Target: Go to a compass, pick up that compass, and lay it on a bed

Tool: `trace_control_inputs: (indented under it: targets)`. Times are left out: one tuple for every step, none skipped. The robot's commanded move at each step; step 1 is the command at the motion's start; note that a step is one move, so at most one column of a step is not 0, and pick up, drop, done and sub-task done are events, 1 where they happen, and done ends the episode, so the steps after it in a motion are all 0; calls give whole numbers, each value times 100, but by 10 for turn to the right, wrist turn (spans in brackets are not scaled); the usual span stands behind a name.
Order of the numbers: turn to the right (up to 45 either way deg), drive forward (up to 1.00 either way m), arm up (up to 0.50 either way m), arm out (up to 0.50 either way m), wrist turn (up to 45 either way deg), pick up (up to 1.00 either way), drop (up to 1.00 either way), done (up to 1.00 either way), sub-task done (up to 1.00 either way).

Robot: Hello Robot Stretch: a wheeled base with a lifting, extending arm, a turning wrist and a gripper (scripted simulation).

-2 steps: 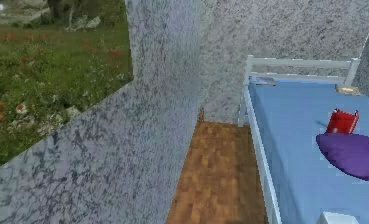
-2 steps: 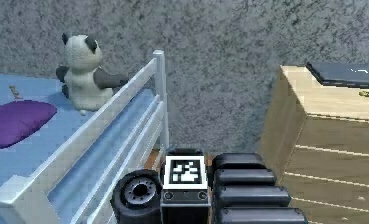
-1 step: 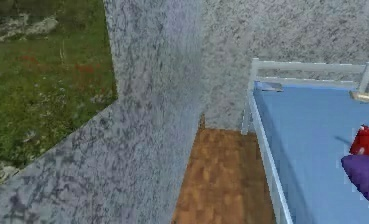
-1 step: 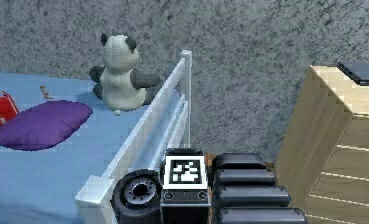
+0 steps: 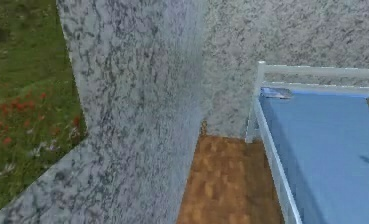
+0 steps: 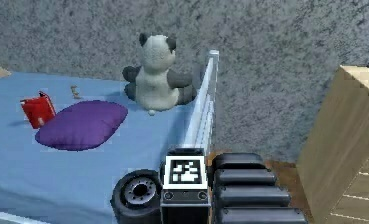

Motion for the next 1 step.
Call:
trace_control_inputs:
  targets:
    - [120, 0, 0, 0, 0, 0, 0, 0, 0]
